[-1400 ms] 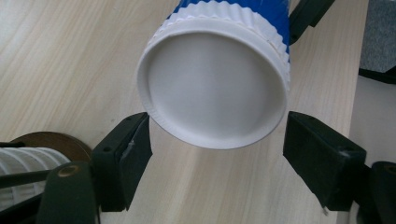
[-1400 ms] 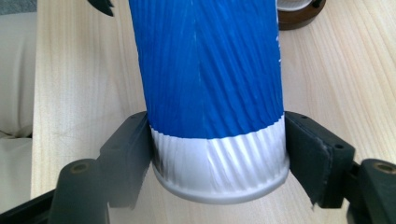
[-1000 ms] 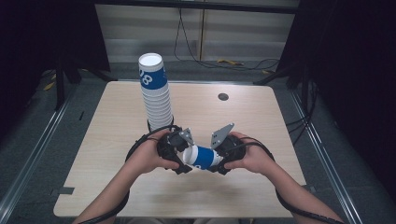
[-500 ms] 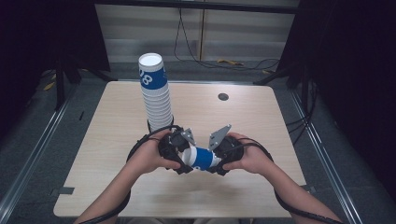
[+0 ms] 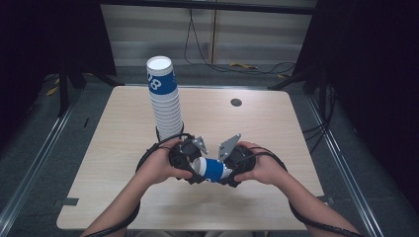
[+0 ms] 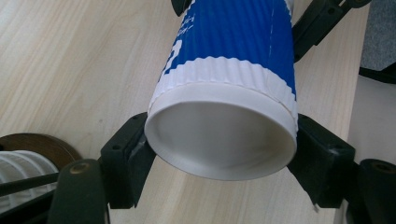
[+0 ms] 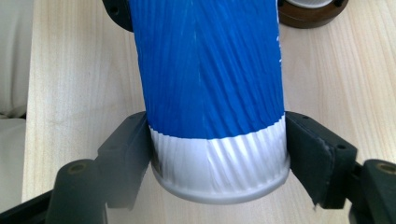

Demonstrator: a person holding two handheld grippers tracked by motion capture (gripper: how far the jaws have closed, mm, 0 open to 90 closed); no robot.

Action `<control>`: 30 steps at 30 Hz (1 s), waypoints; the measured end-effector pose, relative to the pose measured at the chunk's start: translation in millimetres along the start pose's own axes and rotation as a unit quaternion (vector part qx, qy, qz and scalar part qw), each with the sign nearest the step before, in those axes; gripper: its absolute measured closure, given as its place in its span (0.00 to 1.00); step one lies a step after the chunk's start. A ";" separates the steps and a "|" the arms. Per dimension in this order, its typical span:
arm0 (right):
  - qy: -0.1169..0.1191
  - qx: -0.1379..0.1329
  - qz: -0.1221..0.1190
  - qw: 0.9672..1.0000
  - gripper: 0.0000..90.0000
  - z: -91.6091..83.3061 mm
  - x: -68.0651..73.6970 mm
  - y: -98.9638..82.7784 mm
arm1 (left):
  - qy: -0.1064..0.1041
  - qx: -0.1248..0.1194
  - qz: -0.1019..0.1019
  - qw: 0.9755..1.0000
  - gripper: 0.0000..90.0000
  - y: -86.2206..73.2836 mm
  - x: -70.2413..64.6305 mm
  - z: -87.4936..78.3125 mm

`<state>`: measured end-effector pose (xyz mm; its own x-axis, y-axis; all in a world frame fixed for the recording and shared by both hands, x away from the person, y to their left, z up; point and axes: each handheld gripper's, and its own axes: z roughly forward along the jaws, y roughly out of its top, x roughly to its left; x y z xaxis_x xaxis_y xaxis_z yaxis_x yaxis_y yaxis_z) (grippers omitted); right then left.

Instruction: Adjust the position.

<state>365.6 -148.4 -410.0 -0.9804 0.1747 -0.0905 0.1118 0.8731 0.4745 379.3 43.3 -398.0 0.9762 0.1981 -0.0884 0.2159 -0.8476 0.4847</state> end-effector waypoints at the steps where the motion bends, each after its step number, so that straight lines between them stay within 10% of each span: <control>1: -0.001 0.002 -0.002 1.000 0.29 0.2 0.4 0.3 | 0.000 0.001 -0.001 1.000 0.32 -0.1 -0.2 0.3; 30: 0.002 -0.010 -0.020 1.000 0.27 -1.4 1.9 5.9 | 0.009 0.000 0.028 1.000 0.26 -0.5 -2.6 2.4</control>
<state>364.2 -143.5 -406.1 -0.9845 0.1388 -0.1070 0.0696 0.8699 0.4882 376.8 42.0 -400.1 0.9863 0.1586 -0.0461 0.1607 -0.8576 0.4886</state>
